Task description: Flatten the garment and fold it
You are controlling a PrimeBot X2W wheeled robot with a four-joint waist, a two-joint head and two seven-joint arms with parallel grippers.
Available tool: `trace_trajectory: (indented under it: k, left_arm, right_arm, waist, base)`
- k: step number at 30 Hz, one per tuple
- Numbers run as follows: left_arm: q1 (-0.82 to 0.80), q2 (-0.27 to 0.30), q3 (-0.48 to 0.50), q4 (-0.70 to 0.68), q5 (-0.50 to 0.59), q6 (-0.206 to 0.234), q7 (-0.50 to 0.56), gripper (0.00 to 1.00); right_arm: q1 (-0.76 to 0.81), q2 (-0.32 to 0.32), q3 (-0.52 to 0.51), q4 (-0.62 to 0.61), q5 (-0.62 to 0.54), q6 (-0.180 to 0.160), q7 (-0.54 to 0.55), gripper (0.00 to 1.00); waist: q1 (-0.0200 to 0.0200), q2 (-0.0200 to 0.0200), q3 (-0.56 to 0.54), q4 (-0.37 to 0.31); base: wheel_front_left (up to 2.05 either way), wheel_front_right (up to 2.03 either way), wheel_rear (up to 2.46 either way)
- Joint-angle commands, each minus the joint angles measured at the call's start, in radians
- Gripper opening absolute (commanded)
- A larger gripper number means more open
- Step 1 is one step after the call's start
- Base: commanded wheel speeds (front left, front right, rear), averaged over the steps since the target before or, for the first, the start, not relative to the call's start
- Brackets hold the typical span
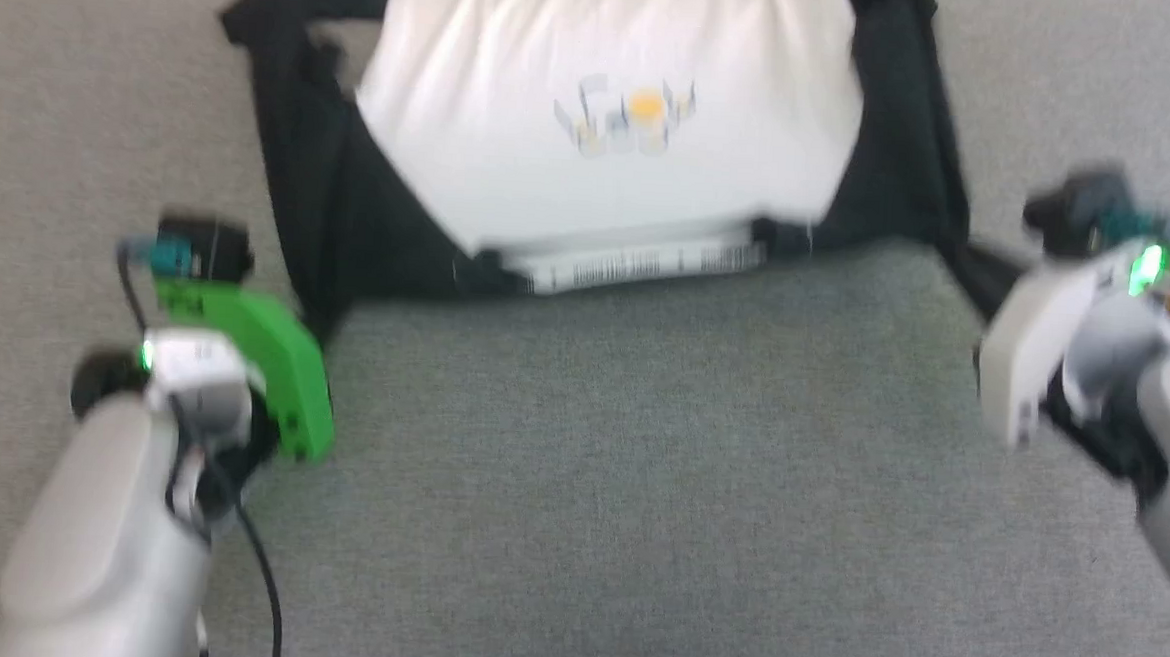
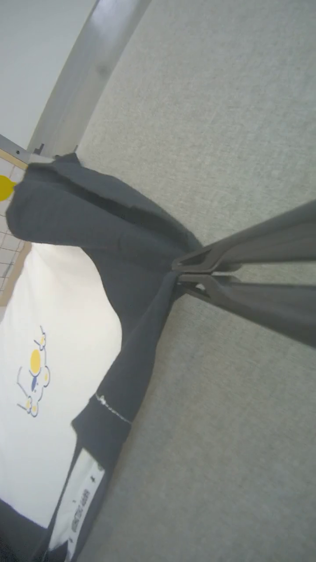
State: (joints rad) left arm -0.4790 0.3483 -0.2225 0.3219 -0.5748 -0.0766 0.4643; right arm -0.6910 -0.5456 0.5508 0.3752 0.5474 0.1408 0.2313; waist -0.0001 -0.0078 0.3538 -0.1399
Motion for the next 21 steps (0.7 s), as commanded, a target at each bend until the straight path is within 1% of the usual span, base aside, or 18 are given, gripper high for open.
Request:
trace_trajectory:
  k: [1,5,7,11,16,21]
  left_arm:
    - [0.103,0.028,0.017,-0.03,-0.022,0.034,0.036,0.0]
    - [0.279,0.038,0.039,-0.177,-0.059,0.1,0.105,0.0]
    - [0.36,0.047,0.048,-0.24,-0.069,0.131,0.131,0.0]
    - [0.505,0.041,0.056,-0.345,-0.093,0.185,0.17,0.0]
    - [0.636,0.035,0.059,-0.422,-0.102,0.231,0.185,0.0]
    - [0.725,0.013,0.048,-0.461,-0.108,0.258,0.18,0.0]
  right_arm:
    - [0.068,-0.038,-0.015,-0.034,0.02,-0.01,0.036,0.0]
    - [0.231,-0.076,-0.051,-0.138,0.035,-0.01,0.13,0.0]
    - [0.309,-0.076,-0.08,-0.183,0.032,-0.01,0.186,0.0]
    - [0.448,-0.057,-0.159,-0.274,0.005,-0.01,0.28,0.0]
    - [0.608,0.009,-0.284,-0.361,-0.033,-0.01,0.378,0.0]
    - [0.759,0.118,-0.426,-0.423,-0.078,-0.01,0.452,0.0]
  waist:
    - [0.0001,0.0076,-0.081,0.024]
    - [0.0001,0.0076,-0.119,0.028]
    - [0.0001,0.0076,-0.135,0.027]
    - [0.0001,0.0076,-0.161,0.028]
    - [0.0001,0.0076,-0.183,0.035]
    - [0.0001,0.0076,-0.197,0.05]
  base:
    - [0.0,0.0,0.0]
    - [0.0,0.0,0.0]
    - [0.0,0.0,0.0]
    - [0.0,0.0,0.0]
    - [0.0,0.0,0.0]
    - [0.0,0.0,0.0]
